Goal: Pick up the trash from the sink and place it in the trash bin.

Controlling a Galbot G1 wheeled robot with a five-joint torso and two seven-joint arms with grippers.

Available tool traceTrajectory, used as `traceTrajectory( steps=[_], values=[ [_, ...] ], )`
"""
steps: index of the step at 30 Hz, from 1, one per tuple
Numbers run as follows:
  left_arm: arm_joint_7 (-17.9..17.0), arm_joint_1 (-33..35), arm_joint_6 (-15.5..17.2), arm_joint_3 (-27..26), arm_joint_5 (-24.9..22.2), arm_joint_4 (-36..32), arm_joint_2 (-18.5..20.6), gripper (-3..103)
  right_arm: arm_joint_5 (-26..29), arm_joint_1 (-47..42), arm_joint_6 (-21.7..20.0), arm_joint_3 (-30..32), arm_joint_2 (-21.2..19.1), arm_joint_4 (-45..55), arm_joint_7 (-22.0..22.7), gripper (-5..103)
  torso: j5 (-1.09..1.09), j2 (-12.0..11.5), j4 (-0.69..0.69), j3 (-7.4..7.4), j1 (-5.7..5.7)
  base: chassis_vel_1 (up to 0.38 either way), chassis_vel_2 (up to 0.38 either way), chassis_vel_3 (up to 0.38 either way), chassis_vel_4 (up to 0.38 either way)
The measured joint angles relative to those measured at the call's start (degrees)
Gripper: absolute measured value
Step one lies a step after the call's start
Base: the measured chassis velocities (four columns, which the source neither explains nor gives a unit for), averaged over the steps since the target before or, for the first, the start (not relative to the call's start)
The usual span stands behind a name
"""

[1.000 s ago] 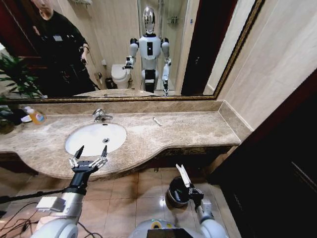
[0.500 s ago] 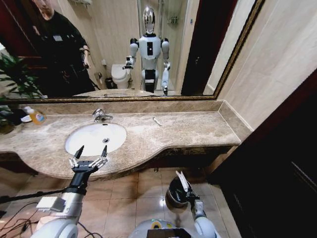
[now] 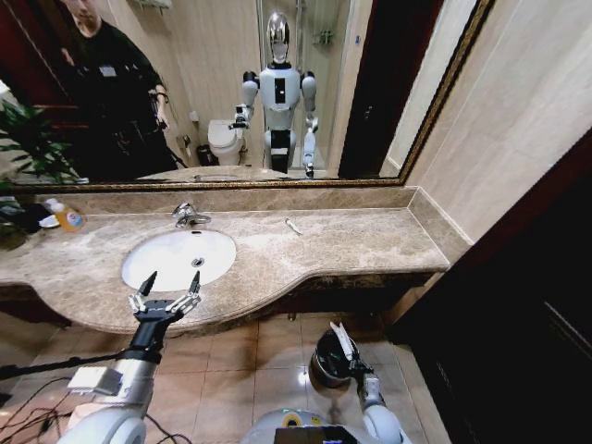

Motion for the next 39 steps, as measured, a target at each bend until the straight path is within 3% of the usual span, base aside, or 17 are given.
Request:
traceTrajectory(
  steps=[2, 5, 8, 9, 14, 16, 20, 23, 39],
  values=[
    [0.0, 0.0, 0.0, 0.0, 0.0, 0.0, 0.0, 100, -0.45, 0.02, -0.08, 0.05, 0.45, 0.11, 0.23, 25, 0.0, 0.0, 0.0, 0.0, 0.0, 0.0, 0.0, 0.0, 0.0],
    [0.0, 0.0, 0.0, 0.0, 0.0, 0.0, 0.0, 100, -0.79, 0.1, -0.12, 0.09, 0.69, 0.19, 0.41, 30, 0.0, 0.0, 0.0, 0.0, 0.0, 0.0, 0.0, 0.0, 0.0],
    [0.0, 0.0, 0.0, 0.0, 0.0, 0.0, 0.0, 100, -1.15, 0.18, -0.27, -0.04, 0.82, 0.53, 0.69, 46, 0.0, 0.0, 0.0, 0.0, 0.0, 0.0, 0.0, 0.0, 0.0],
    [0.0, 0.0, 0.0, 0.0, 0.0, 0.0, 0.0, 100, -1.15, 0.18, -0.27, -0.04, 0.82, 0.53, 0.69, 46, 0.0, 0.0, 0.0, 0.0, 0.0, 0.0, 0.0, 0.0, 0.0],
    [0.0, 0.0, 0.0, 0.0, 0.0, 0.0, 0.0, 100, -1.86, 0.23, -0.38, -0.08, 1.43, 0.79, 0.87, 68, 0.0, 0.0, 0.0, 0.0, 0.0, 0.0, 0.0, 0.0, 0.0],
    [0.0, 0.0, 0.0, 0.0, 0.0, 0.0, 0.0, 100, -1.99, 0.23, -0.39, -0.08, 1.55, 0.79, 0.87, 68, 0.0, 0.0, 0.0, 0.0, 0.0, 0.0, 0.0, 0.0, 0.0],
    [0.0, 0.0, 0.0, 0.0, 0.0, 0.0, 0.0, 100, -2.44, 0.23, -0.4, -0.08, 2.11, 0.78, 0.93, 90, 0.0, 0.0, 0.0, 0.0, 0.0, 0.0, 0.0, 0.0, 0.0],
    [0.0, 0.0, 0.0, 0.0, 0.0, 0.0, 0.0, 100, -2.64, 0.23, -0.4, -0.09, 2.34, 0.78, 1.02, 98, 0.0, 0.0, 0.0, 0.0, 0.0, 0.0, 0.0, 0.0, 0.0],
    [0.0, 0.0, 0.0, 0.0, 0.0, 0.0, 0.0, 100, -2.74, -0.24, -0.47, -0.01, 2.34, 2.13, 1.46, 100, 0.0, 0.0, 0.0, 0.0, 0.0, 0.0, 0.0, 0.0, 0.0]
  ],
)
